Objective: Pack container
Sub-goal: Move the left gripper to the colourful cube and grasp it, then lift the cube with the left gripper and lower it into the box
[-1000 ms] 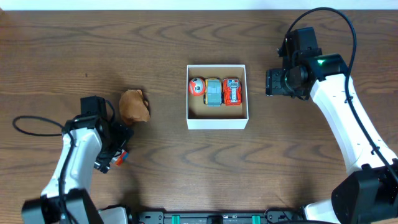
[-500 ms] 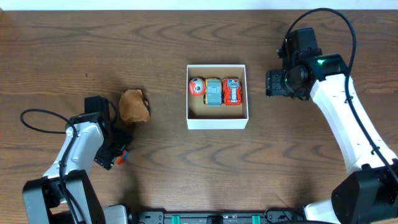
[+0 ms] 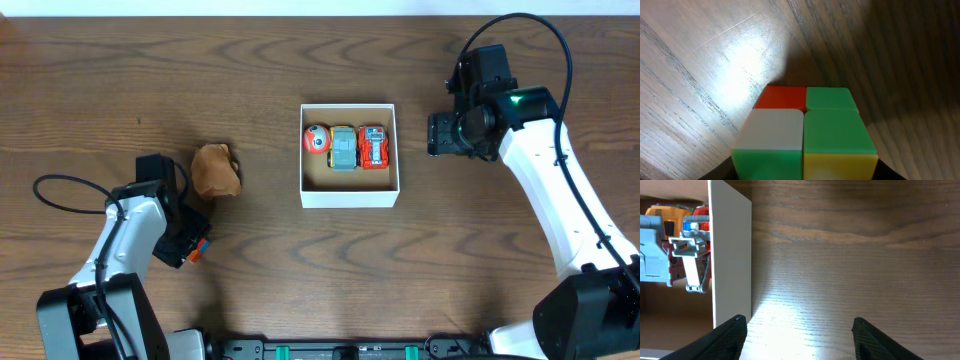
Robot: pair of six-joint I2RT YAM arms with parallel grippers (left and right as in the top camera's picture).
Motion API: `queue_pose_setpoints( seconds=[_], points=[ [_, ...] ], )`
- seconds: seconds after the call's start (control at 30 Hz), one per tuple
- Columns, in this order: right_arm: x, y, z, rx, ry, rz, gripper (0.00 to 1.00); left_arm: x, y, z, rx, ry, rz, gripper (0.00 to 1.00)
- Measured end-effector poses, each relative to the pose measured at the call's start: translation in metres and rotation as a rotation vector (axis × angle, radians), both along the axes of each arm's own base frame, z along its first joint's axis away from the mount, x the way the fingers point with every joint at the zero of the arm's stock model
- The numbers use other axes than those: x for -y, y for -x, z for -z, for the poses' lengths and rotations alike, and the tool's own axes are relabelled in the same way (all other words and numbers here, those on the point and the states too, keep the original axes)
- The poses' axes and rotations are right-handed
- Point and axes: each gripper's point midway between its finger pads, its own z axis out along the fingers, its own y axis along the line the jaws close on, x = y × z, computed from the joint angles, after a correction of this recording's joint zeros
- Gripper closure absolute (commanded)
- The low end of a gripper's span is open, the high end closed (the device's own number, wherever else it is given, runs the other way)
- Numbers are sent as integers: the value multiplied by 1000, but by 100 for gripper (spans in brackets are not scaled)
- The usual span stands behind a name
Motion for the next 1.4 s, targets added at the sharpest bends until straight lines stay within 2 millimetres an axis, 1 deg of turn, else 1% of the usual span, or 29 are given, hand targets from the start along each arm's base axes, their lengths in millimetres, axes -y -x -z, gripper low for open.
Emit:
queue_pose_setpoints(
  seconds=[0.07,0.1,0.13,0.2,0.27,0.37,0.4,0.47,0.53,0.63,0.67,0.7,0.73,0.77,0.8,0.83,0.87,0.9,0.93,0.97,1.03,1.07,1.1,1.27,1.4],
  points=[
    [0,0,0,1,0,0,33,0,0,-1,0,0,1,81],
    [1,0,0,1,-1,4,33,0,0,-1,-3,1,3,88],
    [3,-1,0,1,-3,14,33,0,-1,-3,-2,2,9,89],
    [9,-2,0,0,-7,42,33,0,-5,-8,18,1,27,90],
    [19,-3,0,-1,-11,81,33,1,-11,-19,52,-2,53,92],
    [37,-5,0,-3,-19,140,33,7,-24,-46,142,-20,112,94],
    [42,-5,0,-3,-22,156,33,11,-30,-58,184,-27,143,94],
    [53,-5,0,-8,-26,190,33,21,-45,-84,285,-44,215,94],
    [59,-5,1,-10,-27,209,33,37,-62,-116,408,-62,315,94],
    [64,-5,1,-10,-30,223,33,76,-88,-168,615,-85,534,94],
    [64,-5,1,-10,-31,223,32,93,-96,-186,685,-94,623,94],
    [64,-5,1,-10,-31,223,32,110,-103,-205,760,-106,711,94],
    [64,-5,1,-10,-32,223,32,133,-110,-224,843,-120,825,94],
    [64,-5,1,-10,-32,223,32,149,-114,-239,909,-135,906,94],
    [64,-5,1,-10,-32,223,32,173,-117,-256,995,-157,1025,94],
    [64,-5,1,-11,-32,223,32,189,-117,-266,1045,-176,1113,94],
    [64,-4,1,-12,-32,223,32,210,-116,-277,1114,-204,1226,94],
    [64,-4,1,-12,-32,223,32,223,-113,-281,1143,-218,1299,94],
    [64,-4,1,-14,-32,223,32,239,-111,-284,1176,-243,1393,94],
    [64,-4,1,-14,-31,223,33,251,-110,-285,1194,-262,1460,94],
    [64,-4,1,-15,-32,224,32,270,-112,-275,1192,-295,1580,94],
    [64,-4,1,-15,-32,224,33,277,-114,-267,1177,-305,1630,94],
    [64,-4,1,-15,-32,224,32,284,-115,-257,1155,-308,1670,94],
    [64,-4,1,-15,-32,224,32,305,-126,-186,973,-281,1828,94],
    [64,-3,1,-19,-31,224,32,316,-132,-145,884,-257,1886,94]
  ],
)
